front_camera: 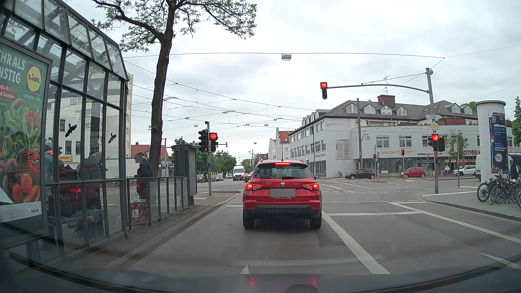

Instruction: Follow the waypoints while adhering to traffic rules and regulations

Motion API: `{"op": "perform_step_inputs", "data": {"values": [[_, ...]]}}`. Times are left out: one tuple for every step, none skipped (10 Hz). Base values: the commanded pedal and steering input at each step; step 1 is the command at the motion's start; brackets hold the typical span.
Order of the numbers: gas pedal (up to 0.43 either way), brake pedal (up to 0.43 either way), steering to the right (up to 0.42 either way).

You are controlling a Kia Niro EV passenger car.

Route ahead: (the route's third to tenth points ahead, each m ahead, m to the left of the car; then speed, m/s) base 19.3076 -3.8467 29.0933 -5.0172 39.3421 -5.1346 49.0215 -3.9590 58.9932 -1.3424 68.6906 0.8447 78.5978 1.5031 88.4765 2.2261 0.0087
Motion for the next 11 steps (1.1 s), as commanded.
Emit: {"op": "perform_step_inputs", "data": {"values": [[0.000,0.232,-0.003],[0.000,0.232,-0.003],[0.000,0.232,-0.003],[0.000,0.232,-0.003],[0.000,0.232,-0.003],[0.000,0.232,-0.003],[0.000,0.232,-0.003],[0.000,0.238,-0.003],[0.000,0.232,-0.003],[0.000,0.232,-0.003],[0.000,0.238,-0.003]]}}
